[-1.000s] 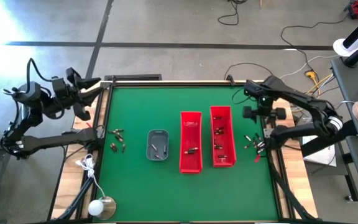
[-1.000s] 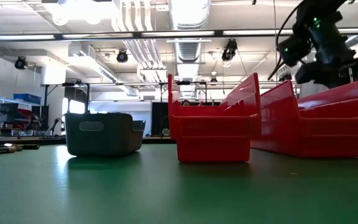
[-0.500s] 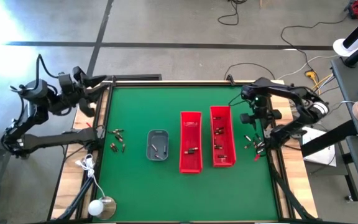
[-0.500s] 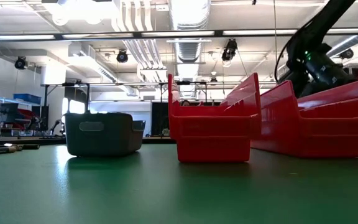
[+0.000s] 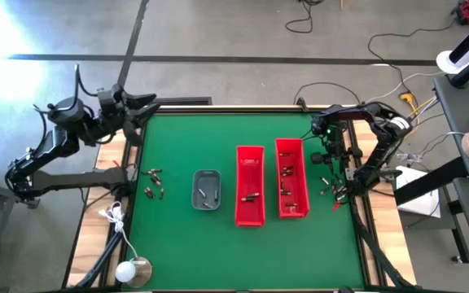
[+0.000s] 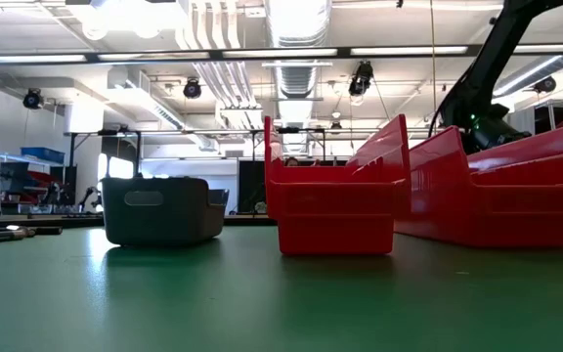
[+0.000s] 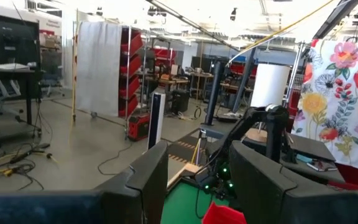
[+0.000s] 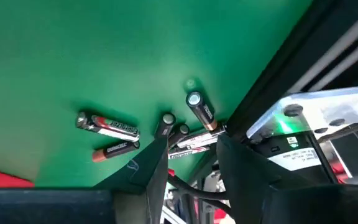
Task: Sort batteries
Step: Put the small black battery into the right red bin
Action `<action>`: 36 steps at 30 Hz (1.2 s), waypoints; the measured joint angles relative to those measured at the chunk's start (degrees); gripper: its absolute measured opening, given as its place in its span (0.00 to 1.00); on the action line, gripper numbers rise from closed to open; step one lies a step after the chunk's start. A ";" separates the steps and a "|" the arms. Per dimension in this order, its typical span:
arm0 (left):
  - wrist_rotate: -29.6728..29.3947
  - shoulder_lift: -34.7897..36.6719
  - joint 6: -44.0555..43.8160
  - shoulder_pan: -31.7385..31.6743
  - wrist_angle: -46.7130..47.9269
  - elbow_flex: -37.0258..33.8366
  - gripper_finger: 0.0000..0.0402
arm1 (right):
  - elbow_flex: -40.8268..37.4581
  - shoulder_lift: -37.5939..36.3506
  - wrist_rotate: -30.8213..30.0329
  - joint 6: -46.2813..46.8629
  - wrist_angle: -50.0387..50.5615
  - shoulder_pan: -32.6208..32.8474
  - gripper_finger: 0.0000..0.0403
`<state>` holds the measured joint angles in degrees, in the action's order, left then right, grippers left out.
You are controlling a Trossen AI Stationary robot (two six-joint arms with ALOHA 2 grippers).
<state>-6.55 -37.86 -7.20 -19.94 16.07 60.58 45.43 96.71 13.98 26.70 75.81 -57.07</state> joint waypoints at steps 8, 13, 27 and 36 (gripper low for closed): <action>0.02 -0.26 -2.98 0.00 -0.17 0.00 0.38 | -0.09 4.34 0.02 -1.41 -3.02 0.00 0.30; 0.02 0.12 -3.23 0.00 -0.80 0.00 0.38 | -0.43 5.77 -0.34 -2.10 -3.14 0.01 0.25; 0.02 0.08 -2.55 -0.02 -1.31 0.02 0.38 | -1.02 7.72 -4.12 -6.38 -5.76 0.01 0.24; 0.02 0.08 -2.54 -0.02 -1.56 0.02 0.38 | -1.07 8.17 -4.00 -8.19 -6.89 0.03 0.12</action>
<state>-6.52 -37.78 -9.74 -19.97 14.51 60.60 44.36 104.88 9.98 18.52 68.93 -57.04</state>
